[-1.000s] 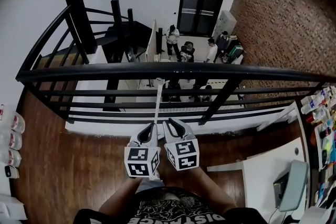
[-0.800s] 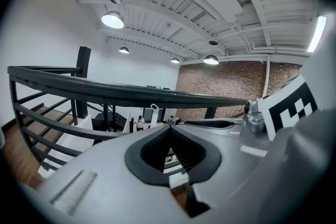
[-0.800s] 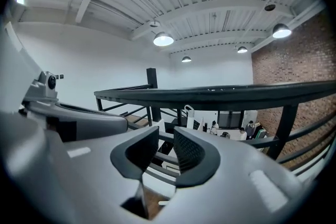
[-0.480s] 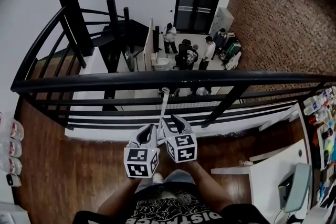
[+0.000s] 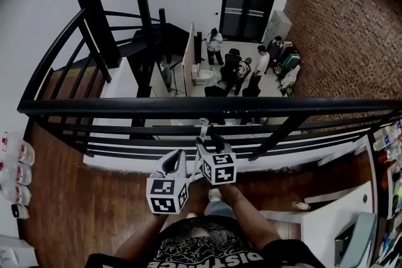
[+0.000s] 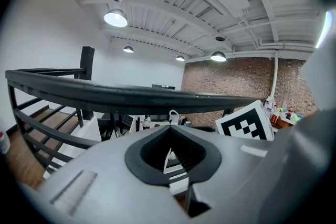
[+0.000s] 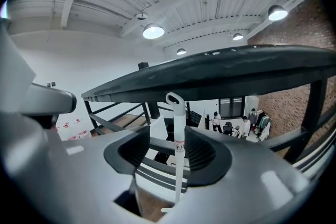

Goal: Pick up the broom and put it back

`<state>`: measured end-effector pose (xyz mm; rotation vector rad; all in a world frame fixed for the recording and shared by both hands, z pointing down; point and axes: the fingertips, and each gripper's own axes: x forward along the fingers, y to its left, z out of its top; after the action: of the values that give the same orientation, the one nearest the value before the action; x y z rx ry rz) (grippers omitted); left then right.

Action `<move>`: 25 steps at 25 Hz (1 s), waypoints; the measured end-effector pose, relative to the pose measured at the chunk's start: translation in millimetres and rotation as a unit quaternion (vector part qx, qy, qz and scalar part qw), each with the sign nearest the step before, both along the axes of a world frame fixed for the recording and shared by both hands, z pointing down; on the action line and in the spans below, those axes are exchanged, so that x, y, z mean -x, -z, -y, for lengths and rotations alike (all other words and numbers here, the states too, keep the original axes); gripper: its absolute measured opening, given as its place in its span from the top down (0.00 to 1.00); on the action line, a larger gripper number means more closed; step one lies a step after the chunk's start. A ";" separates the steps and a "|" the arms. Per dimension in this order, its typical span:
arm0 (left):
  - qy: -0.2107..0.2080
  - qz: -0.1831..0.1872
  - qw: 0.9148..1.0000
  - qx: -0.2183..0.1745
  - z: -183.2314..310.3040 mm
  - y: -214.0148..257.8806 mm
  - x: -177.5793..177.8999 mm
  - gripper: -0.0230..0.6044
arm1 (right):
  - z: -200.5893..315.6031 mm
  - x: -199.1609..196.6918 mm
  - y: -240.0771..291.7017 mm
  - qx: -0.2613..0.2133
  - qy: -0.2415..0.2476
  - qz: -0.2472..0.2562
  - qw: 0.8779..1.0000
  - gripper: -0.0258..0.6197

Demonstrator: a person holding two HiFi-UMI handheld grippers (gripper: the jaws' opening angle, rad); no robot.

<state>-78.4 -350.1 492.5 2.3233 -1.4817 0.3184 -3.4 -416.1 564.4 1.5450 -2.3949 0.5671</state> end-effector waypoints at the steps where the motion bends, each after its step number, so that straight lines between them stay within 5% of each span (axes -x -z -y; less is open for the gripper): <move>1: 0.002 0.000 1.000 0.000 5.2 0.0 -2.5 0.96 | 6.2 -0.5 -1.8 0.001 0.002 0.001 1.000 0.69; 13: 0.026 0.009 1.000 -0.001 52.1 0.9 -3.7 0.96 | 56.3 8.6 -26.7 0.025 0.022 -0.006 0.999 0.69; 16: 0.030 0.010 0.999 -0.007 60.9 2.7 -3.5 0.96 | 62.0 8.3 -30.6 0.025 0.025 -0.019 0.999 0.81; 25: 0.020 0.006 1.000 -0.008 64.2 3.8 -10.8 0.96 | 58.0 5.6 -28.0 0.013 0.027 -0.030 0.999 0.81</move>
<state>-67.6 -414.3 488.7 2.3050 -1.5399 0.3100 -9.0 -474.1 592.4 1.4600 -2.3681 0.5307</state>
